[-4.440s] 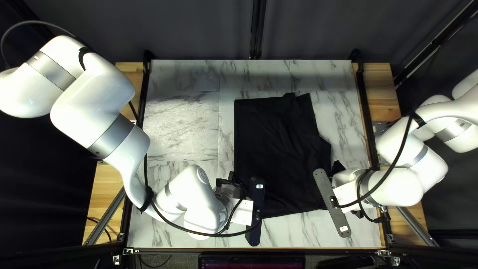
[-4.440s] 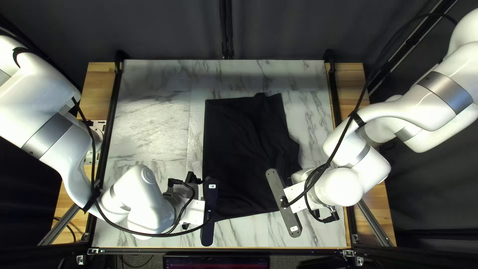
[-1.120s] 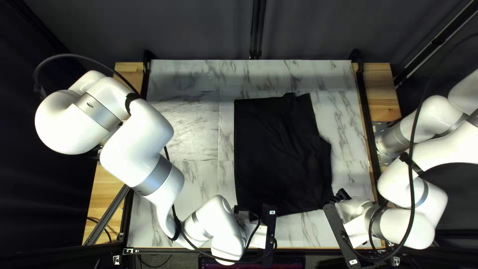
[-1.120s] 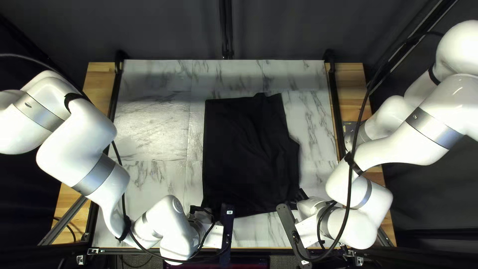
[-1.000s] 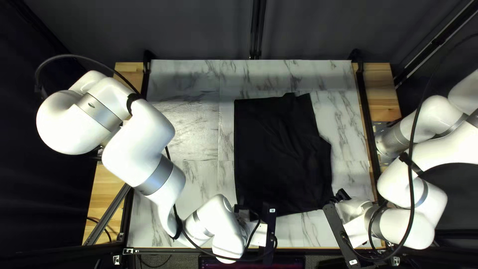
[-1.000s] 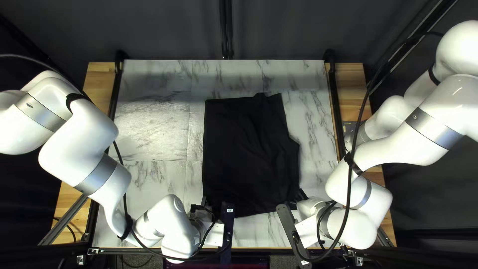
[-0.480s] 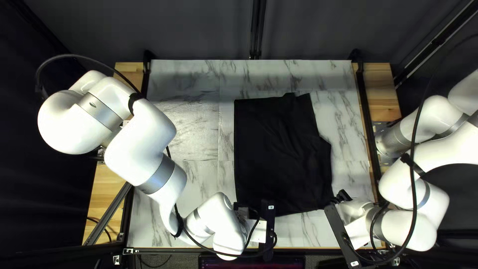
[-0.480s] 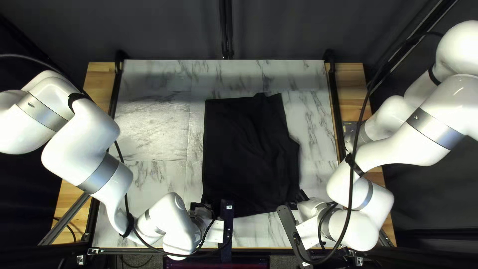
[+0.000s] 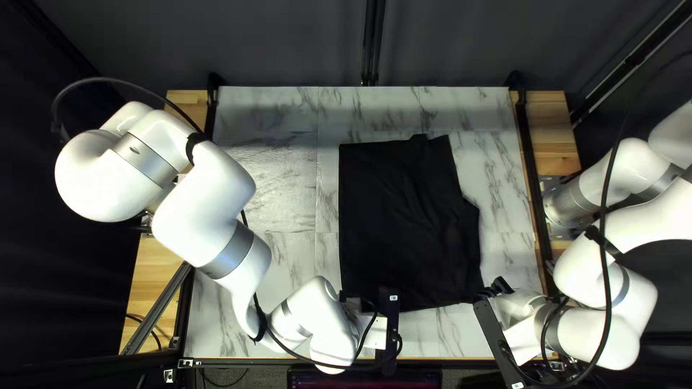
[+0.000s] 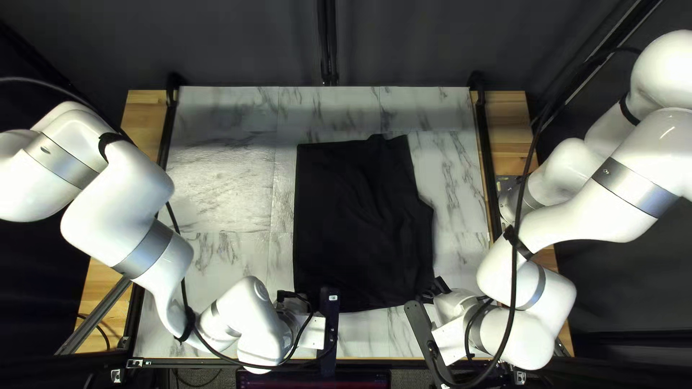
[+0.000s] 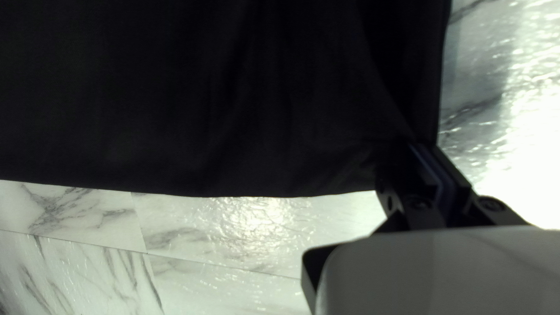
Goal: Fold t-shirt
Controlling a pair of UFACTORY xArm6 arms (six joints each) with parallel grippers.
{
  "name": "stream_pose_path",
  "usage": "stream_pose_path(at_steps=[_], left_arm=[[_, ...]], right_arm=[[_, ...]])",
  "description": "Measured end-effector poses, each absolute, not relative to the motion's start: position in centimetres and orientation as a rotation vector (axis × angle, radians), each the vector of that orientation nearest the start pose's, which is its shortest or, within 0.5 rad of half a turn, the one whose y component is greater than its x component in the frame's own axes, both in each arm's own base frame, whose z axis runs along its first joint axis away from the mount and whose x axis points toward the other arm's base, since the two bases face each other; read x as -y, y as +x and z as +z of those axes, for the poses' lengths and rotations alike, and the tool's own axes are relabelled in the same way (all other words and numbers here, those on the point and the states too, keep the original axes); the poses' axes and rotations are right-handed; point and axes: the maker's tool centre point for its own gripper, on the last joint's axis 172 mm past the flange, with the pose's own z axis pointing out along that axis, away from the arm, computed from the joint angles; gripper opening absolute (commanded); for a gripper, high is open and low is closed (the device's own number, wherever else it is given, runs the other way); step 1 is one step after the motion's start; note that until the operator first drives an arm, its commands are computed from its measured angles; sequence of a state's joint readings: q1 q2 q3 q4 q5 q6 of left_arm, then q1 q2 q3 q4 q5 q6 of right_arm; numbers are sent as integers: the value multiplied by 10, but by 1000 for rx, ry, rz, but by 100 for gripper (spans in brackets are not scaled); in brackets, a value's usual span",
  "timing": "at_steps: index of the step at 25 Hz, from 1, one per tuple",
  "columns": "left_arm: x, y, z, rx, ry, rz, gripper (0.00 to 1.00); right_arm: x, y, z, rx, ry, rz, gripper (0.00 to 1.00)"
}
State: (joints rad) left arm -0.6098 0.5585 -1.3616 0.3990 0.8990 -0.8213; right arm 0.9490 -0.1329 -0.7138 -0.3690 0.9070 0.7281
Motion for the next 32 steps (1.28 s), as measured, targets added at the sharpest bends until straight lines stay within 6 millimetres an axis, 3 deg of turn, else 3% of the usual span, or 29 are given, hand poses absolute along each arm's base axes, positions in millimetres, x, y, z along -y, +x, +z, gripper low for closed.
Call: stream_pose_path(at_steps=[6,11,20,32], left_arm=[[264,489,36,-72,-2837,-185,0],[262,488,36,-70,-2829,-188,0],[259,486,37,-66,-2821,-198,0],[259,485,38,-66,-2818,-207,0]], right_arm=[[-279,282,124,788,-3270,-304,100],[-272,287,110,862,-3242,-347,100],[-267,278,103,824,-3304,-267,100],[-269,308,72,999,-3324,-313,100]])
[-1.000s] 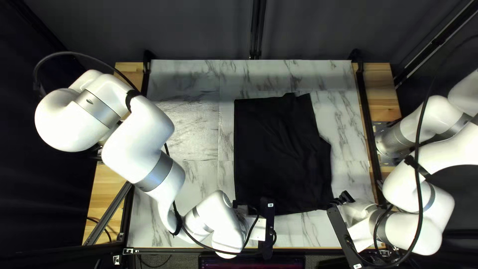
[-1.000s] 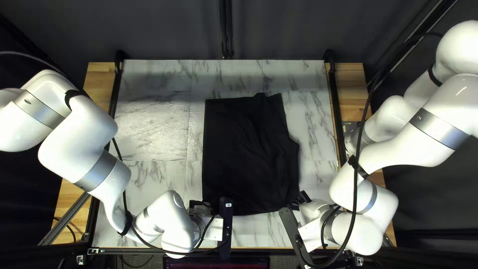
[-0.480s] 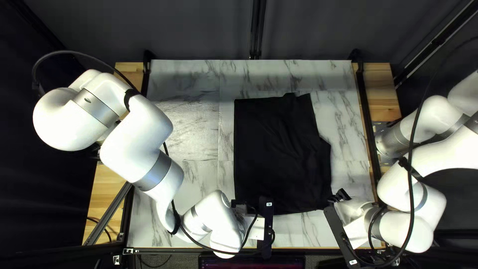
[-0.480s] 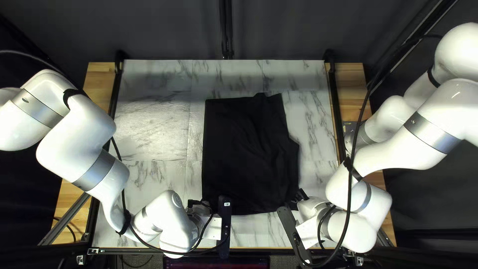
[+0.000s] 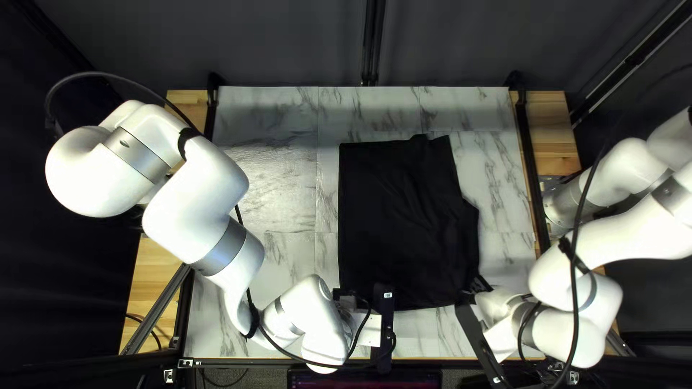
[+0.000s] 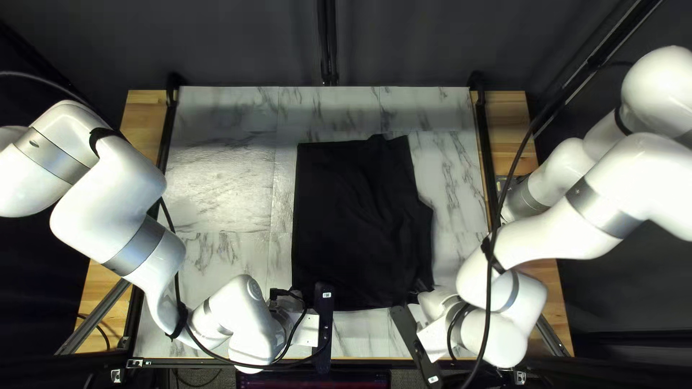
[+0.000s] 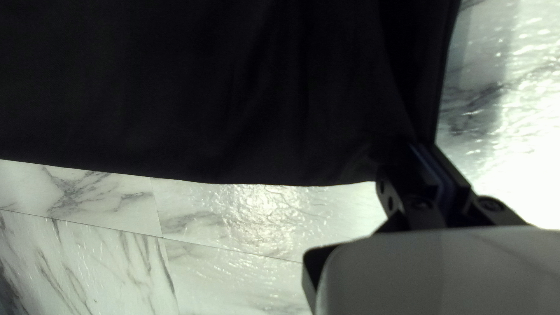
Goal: Fold t-shirt
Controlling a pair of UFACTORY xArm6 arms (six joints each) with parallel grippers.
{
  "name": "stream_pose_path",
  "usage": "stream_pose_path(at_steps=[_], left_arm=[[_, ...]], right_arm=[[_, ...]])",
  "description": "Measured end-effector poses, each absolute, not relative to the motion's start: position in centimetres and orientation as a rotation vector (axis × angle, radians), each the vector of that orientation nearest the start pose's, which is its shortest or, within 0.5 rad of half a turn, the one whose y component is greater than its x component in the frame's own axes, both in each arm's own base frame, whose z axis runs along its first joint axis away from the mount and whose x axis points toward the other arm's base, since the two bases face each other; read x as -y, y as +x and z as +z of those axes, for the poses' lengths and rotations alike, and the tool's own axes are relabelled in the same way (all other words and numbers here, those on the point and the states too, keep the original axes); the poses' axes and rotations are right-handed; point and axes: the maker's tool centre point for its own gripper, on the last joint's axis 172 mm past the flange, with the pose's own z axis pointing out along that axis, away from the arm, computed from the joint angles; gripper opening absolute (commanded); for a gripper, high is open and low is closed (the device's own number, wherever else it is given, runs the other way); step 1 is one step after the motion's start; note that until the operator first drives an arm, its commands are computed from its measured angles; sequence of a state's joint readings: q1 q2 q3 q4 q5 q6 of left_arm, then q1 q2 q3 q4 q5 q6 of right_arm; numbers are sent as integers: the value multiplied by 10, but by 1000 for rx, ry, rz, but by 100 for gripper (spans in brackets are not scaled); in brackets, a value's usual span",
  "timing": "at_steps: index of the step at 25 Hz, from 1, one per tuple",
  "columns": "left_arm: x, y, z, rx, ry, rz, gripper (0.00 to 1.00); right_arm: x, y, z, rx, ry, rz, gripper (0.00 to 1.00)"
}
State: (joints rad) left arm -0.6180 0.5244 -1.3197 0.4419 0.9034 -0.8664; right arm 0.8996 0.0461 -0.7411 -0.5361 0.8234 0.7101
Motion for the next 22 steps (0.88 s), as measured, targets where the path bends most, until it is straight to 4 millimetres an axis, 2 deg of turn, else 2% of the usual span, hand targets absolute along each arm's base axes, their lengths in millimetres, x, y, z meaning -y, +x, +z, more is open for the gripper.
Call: stream_pose_path(at_steps=[7,16,19,22], left_arm=[[259,485,38,-66,-2817,-212,0],[259,485,39,-66,-2815,-215,0],[258,484,39,-65,-2814,-215,0],[258,483,39,-63,-2813,-214,0]], right_arm=[[-266,311,72,1000,-3381,-269,100],[-265,317,62,1032,-3365,-310,100],[-266,319,60,1055,-3355,-364,86],[-267,322,55,1085,-3344,-402,79]])
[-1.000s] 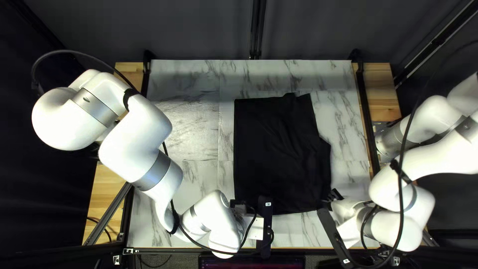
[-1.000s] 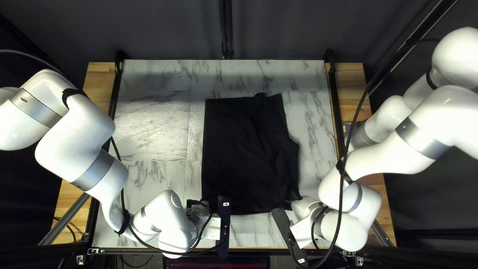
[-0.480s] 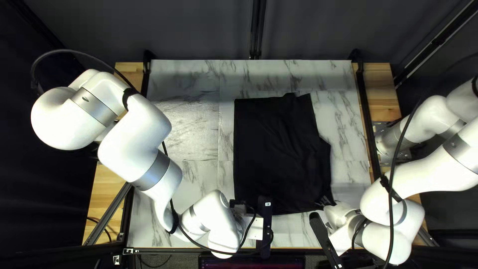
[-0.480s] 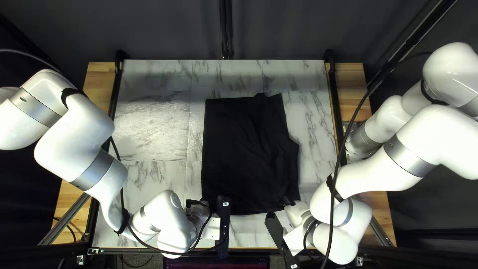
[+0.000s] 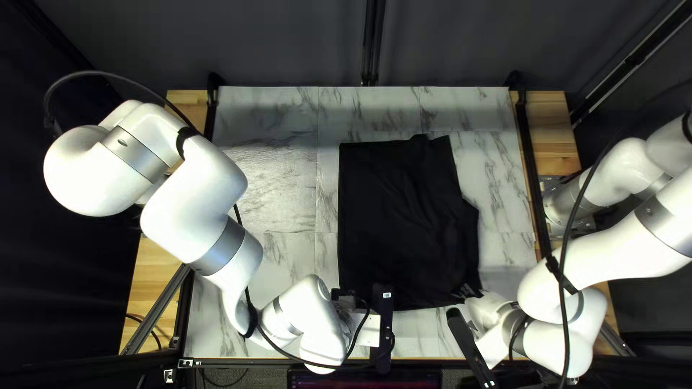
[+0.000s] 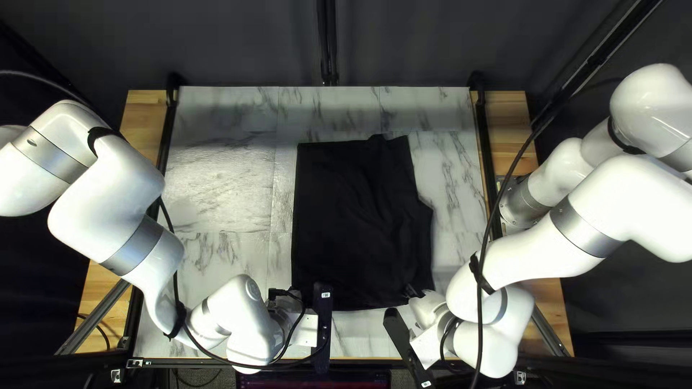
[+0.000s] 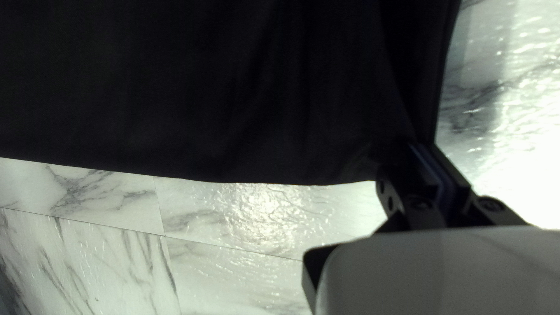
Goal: Fold t-shirt
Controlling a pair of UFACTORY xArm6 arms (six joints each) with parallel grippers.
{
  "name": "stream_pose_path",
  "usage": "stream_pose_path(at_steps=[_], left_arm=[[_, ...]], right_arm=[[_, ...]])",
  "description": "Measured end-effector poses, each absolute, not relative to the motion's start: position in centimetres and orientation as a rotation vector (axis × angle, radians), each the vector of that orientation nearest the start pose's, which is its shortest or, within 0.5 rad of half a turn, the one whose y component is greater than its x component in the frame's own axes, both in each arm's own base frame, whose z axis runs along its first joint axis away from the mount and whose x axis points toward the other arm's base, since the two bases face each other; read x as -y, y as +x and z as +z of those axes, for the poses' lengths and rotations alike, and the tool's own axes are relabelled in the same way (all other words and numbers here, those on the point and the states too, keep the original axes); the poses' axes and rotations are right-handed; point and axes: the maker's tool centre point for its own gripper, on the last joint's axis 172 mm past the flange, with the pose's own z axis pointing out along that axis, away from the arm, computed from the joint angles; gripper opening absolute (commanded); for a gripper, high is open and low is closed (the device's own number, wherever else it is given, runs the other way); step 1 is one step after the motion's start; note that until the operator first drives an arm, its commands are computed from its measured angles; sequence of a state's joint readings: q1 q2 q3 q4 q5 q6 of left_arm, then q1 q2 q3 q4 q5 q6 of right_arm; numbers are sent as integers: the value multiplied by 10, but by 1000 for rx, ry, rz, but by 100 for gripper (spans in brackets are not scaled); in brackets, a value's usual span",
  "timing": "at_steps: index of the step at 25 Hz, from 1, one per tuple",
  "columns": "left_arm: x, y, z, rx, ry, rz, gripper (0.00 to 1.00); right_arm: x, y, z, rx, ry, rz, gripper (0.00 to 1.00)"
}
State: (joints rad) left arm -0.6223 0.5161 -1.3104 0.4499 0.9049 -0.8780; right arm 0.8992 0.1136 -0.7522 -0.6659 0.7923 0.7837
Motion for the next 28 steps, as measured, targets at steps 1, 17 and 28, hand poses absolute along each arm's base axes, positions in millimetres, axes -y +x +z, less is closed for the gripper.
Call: stream_pose_path(at_steps=[1,17,28], left_arm=[[258,483,39,-62,-2813,-213,0],[259,484,43,-69,-2809,-228,0],[259,484,42,-70,-2808,-241,0]], right_arm=[[-267,322,54,1093,-3340,-410,79],[-259,332,41,1135,-3322,-374,1],[-258,330,52,1147,-3327,-345,0]])
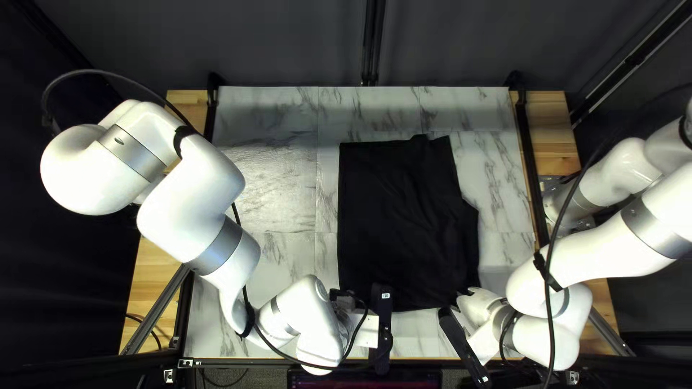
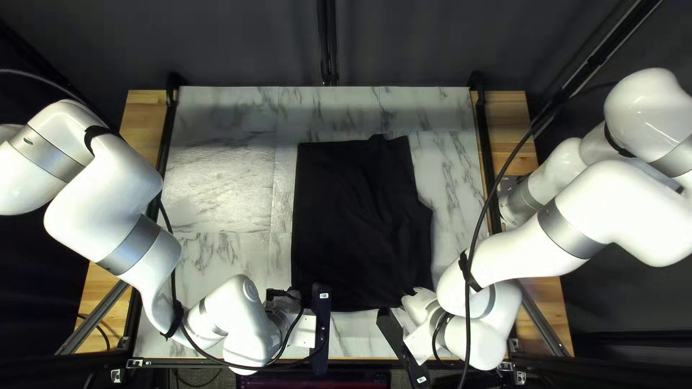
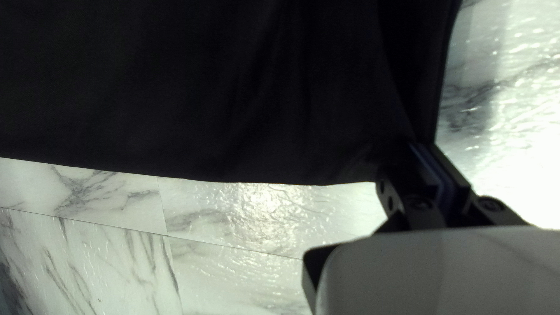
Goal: Fold t-shirt
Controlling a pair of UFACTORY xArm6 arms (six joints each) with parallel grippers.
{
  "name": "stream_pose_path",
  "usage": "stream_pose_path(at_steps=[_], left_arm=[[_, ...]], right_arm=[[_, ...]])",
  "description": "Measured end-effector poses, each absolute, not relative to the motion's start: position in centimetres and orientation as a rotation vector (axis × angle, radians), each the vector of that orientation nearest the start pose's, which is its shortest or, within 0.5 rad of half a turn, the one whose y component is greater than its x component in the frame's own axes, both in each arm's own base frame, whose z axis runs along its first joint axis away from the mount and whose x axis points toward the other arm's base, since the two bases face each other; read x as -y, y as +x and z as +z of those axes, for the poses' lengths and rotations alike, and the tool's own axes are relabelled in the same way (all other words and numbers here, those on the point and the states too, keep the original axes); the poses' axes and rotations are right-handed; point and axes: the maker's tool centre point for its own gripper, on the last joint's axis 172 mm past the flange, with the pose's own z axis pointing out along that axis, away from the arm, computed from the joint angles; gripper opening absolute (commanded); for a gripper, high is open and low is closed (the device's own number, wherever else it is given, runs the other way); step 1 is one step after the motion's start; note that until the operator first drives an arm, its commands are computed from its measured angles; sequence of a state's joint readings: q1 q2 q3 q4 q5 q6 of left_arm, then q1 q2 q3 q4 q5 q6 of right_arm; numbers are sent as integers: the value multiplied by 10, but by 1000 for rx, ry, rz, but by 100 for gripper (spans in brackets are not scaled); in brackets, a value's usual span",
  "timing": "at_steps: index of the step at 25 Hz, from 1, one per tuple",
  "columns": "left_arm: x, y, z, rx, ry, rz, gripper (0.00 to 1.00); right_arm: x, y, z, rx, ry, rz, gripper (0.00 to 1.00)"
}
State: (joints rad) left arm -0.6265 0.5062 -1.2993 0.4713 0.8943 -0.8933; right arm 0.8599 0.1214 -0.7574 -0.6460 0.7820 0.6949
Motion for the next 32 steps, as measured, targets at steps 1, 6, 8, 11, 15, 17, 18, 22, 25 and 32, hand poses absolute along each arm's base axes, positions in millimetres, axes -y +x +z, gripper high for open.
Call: stream_pose_path(at_steps=[1,6,8,11,15,17,18,22,25,32], left_arm=[[259,484,42,-70,-2809,-242,0],[259,483,42,-69,-2810,-243,0],[259,483,43,-66,-2809,-241,0],[258,482,43,-63,-2809,-239,0],[258,482,44,-62,-2810,-235,0],[258,482,44,-63,-2811,-234,0],[258,482,45,-63,-2811,-233,0],[258,482,46,-64,-2812,-232,0],[258,483,47,-66,-2813,-231,0],[258,484,48,-68,-2814,-232,0]], right_arm=[[-257,331,57,1152,-3330,-341,0],[-245,330,74,1191,-3354,-305,0],[-240,326,74,1214,-3365,-279,0],[-238,321,63,1251,-3375,-244,0],[-244,318,47,1300,-3367,-227,36],[-247,316,43,1317,-3357,-225,57],[-248,316,41,1324,-3352,-225,76],[-255,314,39,1345,-3320,-233,100],[-258,312,41,1345,-3303,-243,100],[-257,315,40,1330,-3291,-257,100]])
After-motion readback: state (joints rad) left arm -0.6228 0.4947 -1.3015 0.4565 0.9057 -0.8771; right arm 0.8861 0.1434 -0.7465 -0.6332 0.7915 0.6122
